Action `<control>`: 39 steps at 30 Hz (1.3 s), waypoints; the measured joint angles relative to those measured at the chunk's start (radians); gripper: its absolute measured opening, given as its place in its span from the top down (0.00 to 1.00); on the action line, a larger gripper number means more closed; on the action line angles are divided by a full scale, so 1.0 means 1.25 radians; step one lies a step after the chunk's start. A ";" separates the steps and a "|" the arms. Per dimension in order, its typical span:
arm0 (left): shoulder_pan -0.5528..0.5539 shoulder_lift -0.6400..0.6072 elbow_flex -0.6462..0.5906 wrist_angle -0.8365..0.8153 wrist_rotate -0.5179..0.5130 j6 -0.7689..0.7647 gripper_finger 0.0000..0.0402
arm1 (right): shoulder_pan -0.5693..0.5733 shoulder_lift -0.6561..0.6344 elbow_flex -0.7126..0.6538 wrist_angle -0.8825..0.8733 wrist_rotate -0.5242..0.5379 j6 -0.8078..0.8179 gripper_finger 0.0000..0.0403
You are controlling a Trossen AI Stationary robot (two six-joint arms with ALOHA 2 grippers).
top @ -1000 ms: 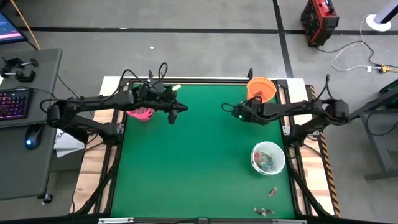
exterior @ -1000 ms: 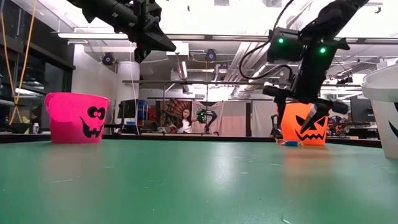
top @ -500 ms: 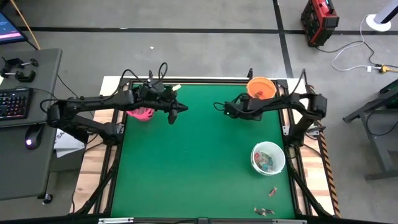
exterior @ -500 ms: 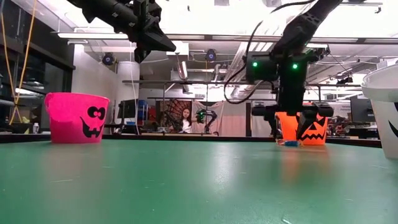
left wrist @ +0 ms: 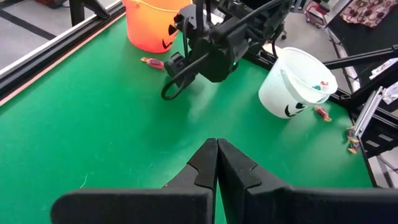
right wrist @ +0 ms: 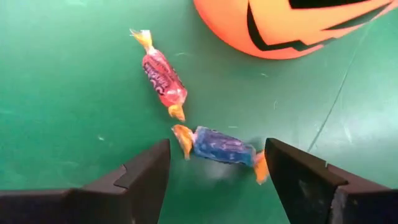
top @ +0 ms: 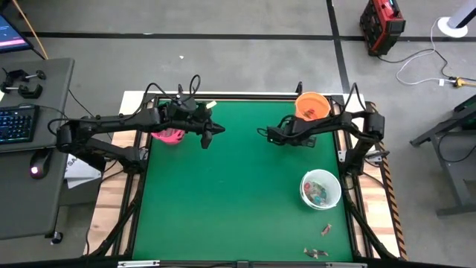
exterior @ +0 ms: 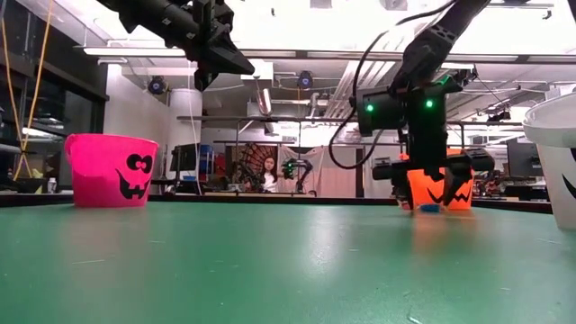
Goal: Sort candy by brand, put in halloween buckets
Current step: Put the blue candy into the orange bucket
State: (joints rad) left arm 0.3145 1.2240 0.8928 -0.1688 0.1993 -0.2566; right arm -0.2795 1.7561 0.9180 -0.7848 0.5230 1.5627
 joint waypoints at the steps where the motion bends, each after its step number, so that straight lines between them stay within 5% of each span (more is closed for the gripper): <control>1: 0.000 0.000 0.000 0.000 0.000 0.004 1.00 | 0.000 0.000 0.000 0.002 -0.001 -0.002 0.37; 12: 0.000 0.000 0.000 0.000 0.000 0.013 1.00 | -0.001 0.016 -0.030 0.062 -0.034 -0.063 0.47; 25: 0.000 0.000 0.000 0.000 0.000 0.014 1.00 | 0.046 0.015 -0.041 0.091 -0.042 -0.171 0.87; 28: 0.000 0.000 0.000 0.000 0.000 0.014 1.00 | 0.067 -0.009 -0.038 0.087 -0.054 -0.198 0.97; 32: 0.000 0.000 0.000 0.001 0.000 0.020 1.00 | 0.093 -0.063 -0.020 0.051 -0.134 -0.261 0.96; 39: 0.000 0.000 0.000 0.001 0.000 0.020 1.00 | 0.148 -0.267 -0.013 0.044 -0.105 -0.370 0.99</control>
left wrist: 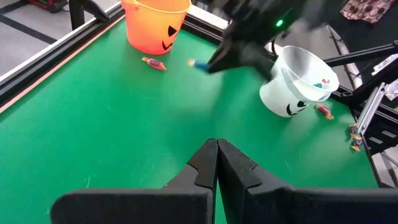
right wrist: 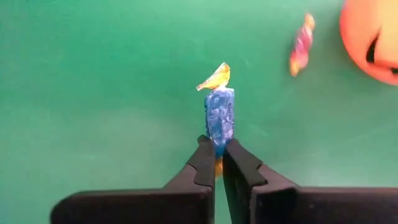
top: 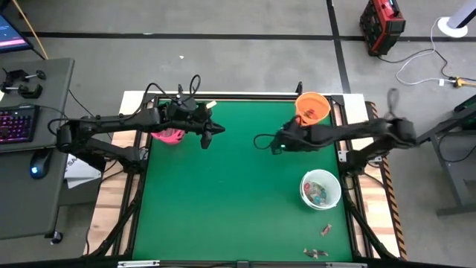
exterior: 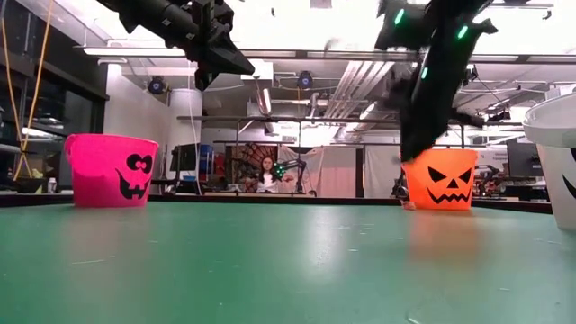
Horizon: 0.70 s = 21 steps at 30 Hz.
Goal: Sort candy by brand, put in halloween buckets
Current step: Put the blue candy into the orange bucket
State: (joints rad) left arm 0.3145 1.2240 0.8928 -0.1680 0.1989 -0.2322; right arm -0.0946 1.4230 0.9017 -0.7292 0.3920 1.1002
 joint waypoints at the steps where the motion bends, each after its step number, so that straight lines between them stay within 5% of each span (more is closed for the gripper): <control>1: 0.000 0.000 0.000 0.000 0.000 -0.001 1.00 | 0.005 -0.035 0.000 -0.001 0.012 -0.006 0.99; 10: 0.000 0.000 0.000 0.008 -0.003 -0.033 1.00 | -0.090 -0.280 0.002 -0.105 0.206 0.039 1.00; 16: 0.000 0.000 0.000 0.015 -0.004 -0.049 1.00 | -0.247 -0.280 0.002 -0.134 0.229 0.038 1.00; 21: 0.000 0.000 0.000 0.015 -0.004 -0.064 1.00 | -0.372 -0.233 0.002 -0.148 0.171 0.026 0.99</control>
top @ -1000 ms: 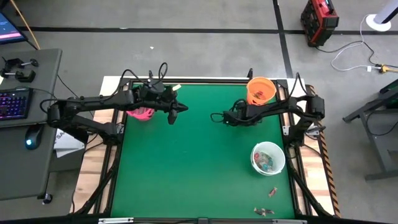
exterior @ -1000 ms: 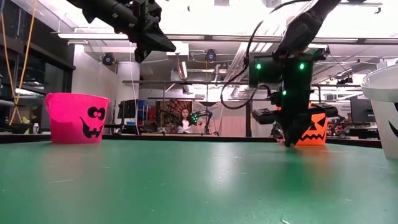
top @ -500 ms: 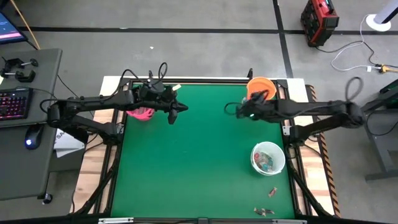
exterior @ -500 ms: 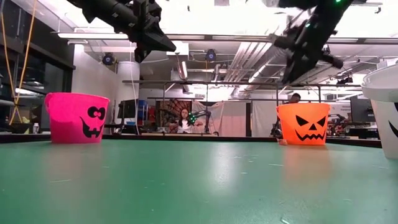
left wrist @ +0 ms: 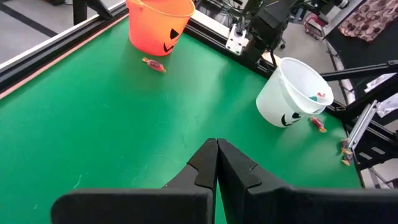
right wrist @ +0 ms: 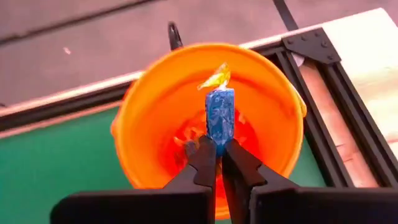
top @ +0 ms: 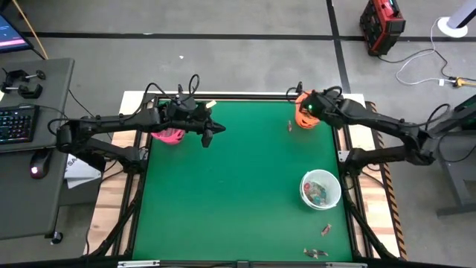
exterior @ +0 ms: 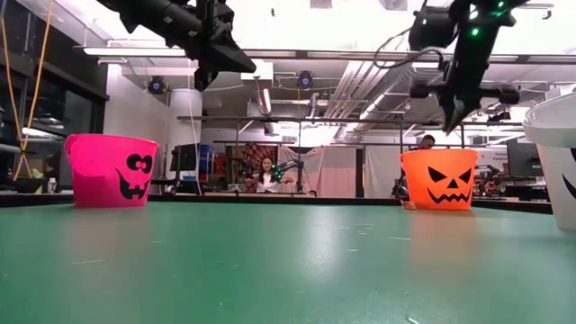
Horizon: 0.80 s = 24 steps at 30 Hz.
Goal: Sort candy by brand, put in halloween buckets
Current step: Put the blue candy into the orange bucket, then put the violet candy into the orange bucket
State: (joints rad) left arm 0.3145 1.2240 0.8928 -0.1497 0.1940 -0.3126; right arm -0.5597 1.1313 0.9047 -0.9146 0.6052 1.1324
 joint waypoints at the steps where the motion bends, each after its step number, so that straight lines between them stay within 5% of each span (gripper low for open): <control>1: 0.000 0.000 0.000 0.000 0.000 0.000 1.00 | -0.018 0.008 0.000 0.008 -0.018 -0.025 0.98; 7: 0.000 0.000 0.000 0.000 0.000 -0.004 1.00 | -0.076 0.026 0.000 0.067 -0.096 -0.184 0.80; 17: 0.000 0.000 0.000 -0.001 0.000 -0.008 1.00 | -0.097 0.013 0.017 0.068 -0.177 -0.260 0.42; 20: 0.000 0.000 0.000 -0.001 0.001 -0.008 1.00 | -0.062 -0.003 0.033 0.107 -0.270 -0.331 0.40; 24: 0.000 0.000 0.000 -0.002 0.001 -0.008 1.00 | 0.032 -0.042 0.040 0.216 -0.509 -0.384 0.39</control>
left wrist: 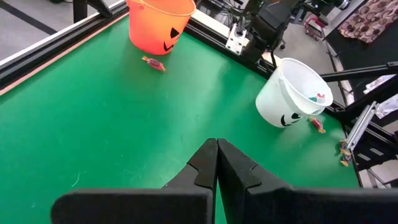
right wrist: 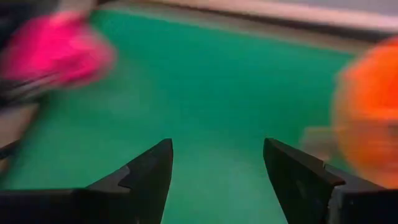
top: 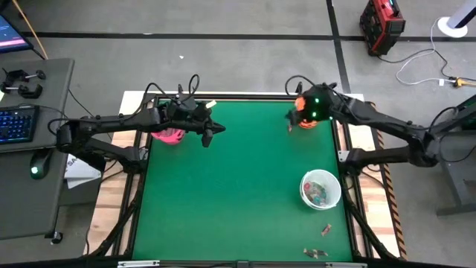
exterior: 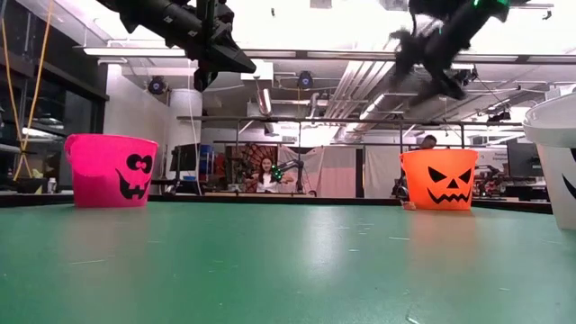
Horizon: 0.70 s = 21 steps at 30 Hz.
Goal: Sort candy by brand, put in halloween buckets
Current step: Put the violet candy into the orange bucket
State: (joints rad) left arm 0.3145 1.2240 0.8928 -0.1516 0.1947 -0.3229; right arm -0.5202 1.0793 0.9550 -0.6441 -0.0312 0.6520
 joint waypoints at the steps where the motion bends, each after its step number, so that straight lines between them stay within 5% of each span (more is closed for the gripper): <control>1: 0.000 0.000 0.000 0.000 0.000 -0.003 1.00 | 0.035 -0.007 0.000 0.031 -0.061 0.010 0.40; 5: 0.000 0.000 0.000 -0.001 0.000 -0.019 1.00 | 0.229 -0.012 0.000 0.146 -0.216 0.110 0.40; 15: 0.000 0.000 0.000 -0.001 0.000 -0.019 1.00 | 0.705 0.078 0.047 0.304 -0.170 0.435 0.40; 21: 0.000 0.000 0.000 -0.001 0.000 -0.020 1.00 | 0.843 0.204 0.263 0.123 -0.169 0.441 0.40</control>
State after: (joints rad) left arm 0.3145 1.2240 0.8928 -0.1528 0.1947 -0.3473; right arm 0.5330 1.3342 1.2832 -0.4907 -0.2430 1.2034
